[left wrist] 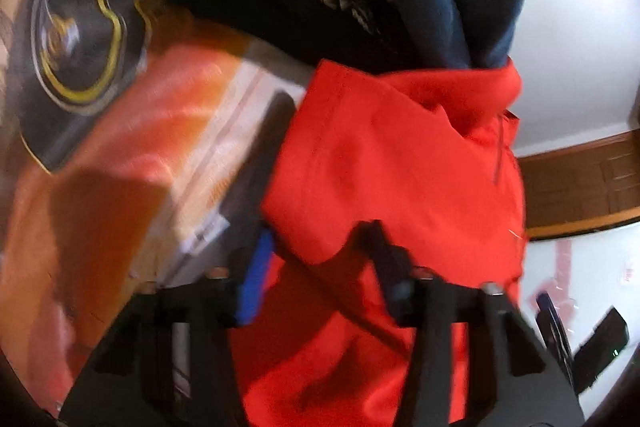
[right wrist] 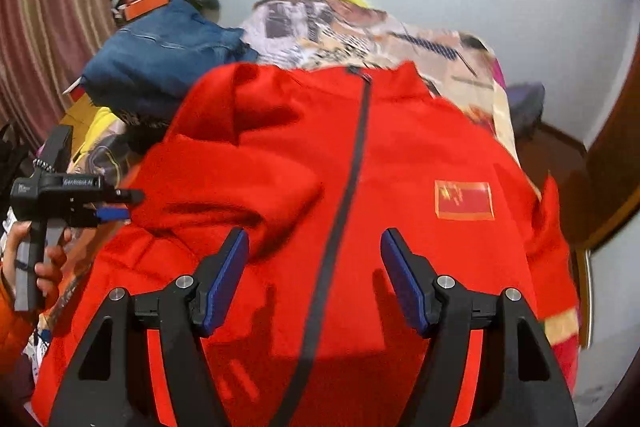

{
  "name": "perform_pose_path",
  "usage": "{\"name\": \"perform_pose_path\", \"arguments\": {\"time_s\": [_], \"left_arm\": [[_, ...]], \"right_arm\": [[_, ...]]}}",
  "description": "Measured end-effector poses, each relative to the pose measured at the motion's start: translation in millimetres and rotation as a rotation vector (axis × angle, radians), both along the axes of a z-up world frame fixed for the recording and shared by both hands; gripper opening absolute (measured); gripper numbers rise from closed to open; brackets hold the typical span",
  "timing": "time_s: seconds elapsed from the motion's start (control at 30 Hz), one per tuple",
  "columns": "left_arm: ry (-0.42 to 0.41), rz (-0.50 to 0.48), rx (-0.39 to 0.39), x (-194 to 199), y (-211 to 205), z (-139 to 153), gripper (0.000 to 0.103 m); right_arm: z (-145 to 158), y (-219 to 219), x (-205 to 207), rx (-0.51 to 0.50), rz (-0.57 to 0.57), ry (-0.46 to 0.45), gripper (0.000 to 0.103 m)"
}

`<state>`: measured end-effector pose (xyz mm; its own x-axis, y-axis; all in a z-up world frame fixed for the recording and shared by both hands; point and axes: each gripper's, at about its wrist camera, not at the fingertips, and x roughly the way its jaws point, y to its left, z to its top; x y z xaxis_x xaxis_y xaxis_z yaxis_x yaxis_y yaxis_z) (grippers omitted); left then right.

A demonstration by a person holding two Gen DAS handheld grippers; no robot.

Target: Fold large clothes

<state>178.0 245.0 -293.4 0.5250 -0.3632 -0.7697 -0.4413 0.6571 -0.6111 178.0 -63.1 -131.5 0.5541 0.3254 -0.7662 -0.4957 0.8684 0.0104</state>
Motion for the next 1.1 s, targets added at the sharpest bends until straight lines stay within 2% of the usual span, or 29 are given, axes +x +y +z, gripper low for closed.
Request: {"name": "perform_pose_path", "arguments": {"time_s": [0.03, 0.07, 0.1, 0.23, 0.37, 0.47, 0.57, 0.73, 0.83, 0.93, 1.03, 1.1], "left_arm": [[-0.008, 0.001, 0.054, 2.4, -3.2, 7.6, 0.02], [-0.022, -0.015, 0.104, 5.5, -7.9, 16.9, 0.007], [-0.034, -0.031, 0.141, 8.1, -13.0, 24.9, 0.004], [-0.13, -0.108, 0.294, 21.8, -42.1, 76.0, 0.003], [-0.262, -0.181, 0.329, 38.2, -79.2, 138.4, 0.003], [-0.369, -0.268, 0.348, 57.4, -125.0, 185.7, 0.003], [-0.461, -0.399, 0.368, 72.0, -182.0, 223.6, 0.003], [-0.519, -0.601, 0.404, 86.8, -280.7, 240.2, 0.003], [-0.511, -0.717, 0.45, 93.8, -327.4, 230.5, 0.003], [-0.463, -0.821, 0.515, 93.7, -365.1, 211.2, 0.003], [-0.432, -0.896, 0.57, 83.5, -380.9, 196.6, 0.021], [-0.444, -0.898, 0.593, 74.7, -376.3, 195.2, 0.052]], "right_arm": [[-2.5, -5.9, -0.2, 0.004, -0.013, 0.012, 0.065], [-5.3, -11.0, -0.5, 0.009, -0.024, 0.02, 0.065], [-6.6, -17.3, 0.6, 0.018, -0.04, 0.03, 0.065], [-5.8, -40.5, 2.8, 0.058, -0.1, 0.041, 0.065], [-1.4, -60.8, 3.5, 0.098, -0.149, 0.031, 0.065], [4.8, -74.3, 1.9, 0.119, -0.177, 0.011, 0.065], [10.4, -88.3, -1.7, 0.143, -0.205, -0.003, 0.065], [15.7, -114.5, -9.9, 0.161, -0.252, -0.017, 0.065], [17.3, -131.8, -12.3, 0.178, -0.28, -0.013, 0.065], [17.5, -145.2, -13.1, 0.213, -0.304, 0.009, 0.065], [15.4, -153.9, -13.4, 0.251, -0.321, 0.039, 0.065], [13.6, -158.3, -14.7, 0.269, -0.327, 0.055, 0.065]]}}
